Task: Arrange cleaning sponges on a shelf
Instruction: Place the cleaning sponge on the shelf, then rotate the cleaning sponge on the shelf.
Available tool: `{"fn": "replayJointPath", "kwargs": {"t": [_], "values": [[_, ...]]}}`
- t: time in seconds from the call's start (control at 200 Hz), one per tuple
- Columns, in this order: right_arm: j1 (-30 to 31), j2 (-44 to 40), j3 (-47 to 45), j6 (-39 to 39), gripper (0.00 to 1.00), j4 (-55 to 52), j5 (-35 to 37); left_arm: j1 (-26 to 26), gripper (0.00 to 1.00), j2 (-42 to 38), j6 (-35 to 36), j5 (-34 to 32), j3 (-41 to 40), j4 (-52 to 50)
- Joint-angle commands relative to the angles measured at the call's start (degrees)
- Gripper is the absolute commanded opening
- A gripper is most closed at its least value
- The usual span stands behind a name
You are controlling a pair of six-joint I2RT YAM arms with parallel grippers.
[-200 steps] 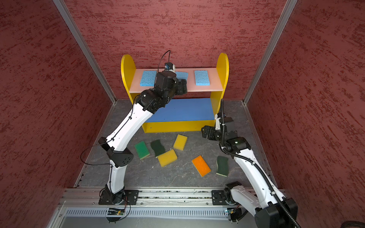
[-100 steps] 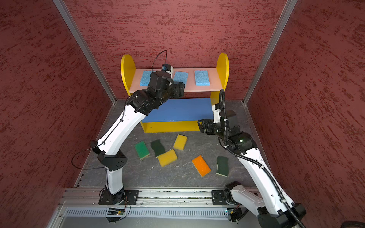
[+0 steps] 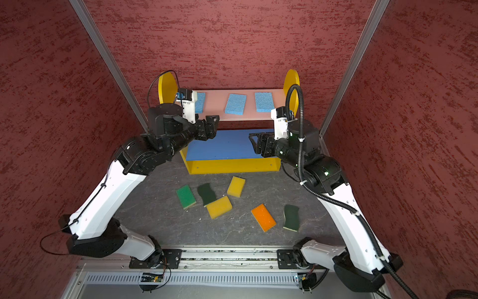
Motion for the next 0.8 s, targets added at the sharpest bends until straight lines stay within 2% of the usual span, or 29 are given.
{"fn": "replayJointPath", "kwargs": {"t": [0.0, 0.16, 0.316, 0.516, 0.792], "values": [[0.2, 6.0, 8.0, -0.7, 0.57, -2.3, -1.5, 0.9, 0.83, -2.2, 0.9, 2.4, -3.6, 1.0], [0.2, 18.7, 24.0, -1.3, 0.51, -8.7, -1.9, 3.3, 0.83, -5.3, 0.5, 3.9, -8.1, 0.7], [0.2, 26.7, 33.8, -0.1, 0.47, -12.0, 0.8, 7.5, 0.83, -8.9, -0.9, 7.0, -12.3, 1.4], [0.2, 30.5, 35.2, 2.6, 0.48, -10.6, 6.1, 14.2, 0.82, -13.8, -3.1, 13.2, -17.5, 4.2], [0.2, 32.8, 36.2, 3.6, 0.49, -8.8, 11.2, 17.6, 0.81, -14.6, -2.5, 15.9, -17.9, 4.7]]}}
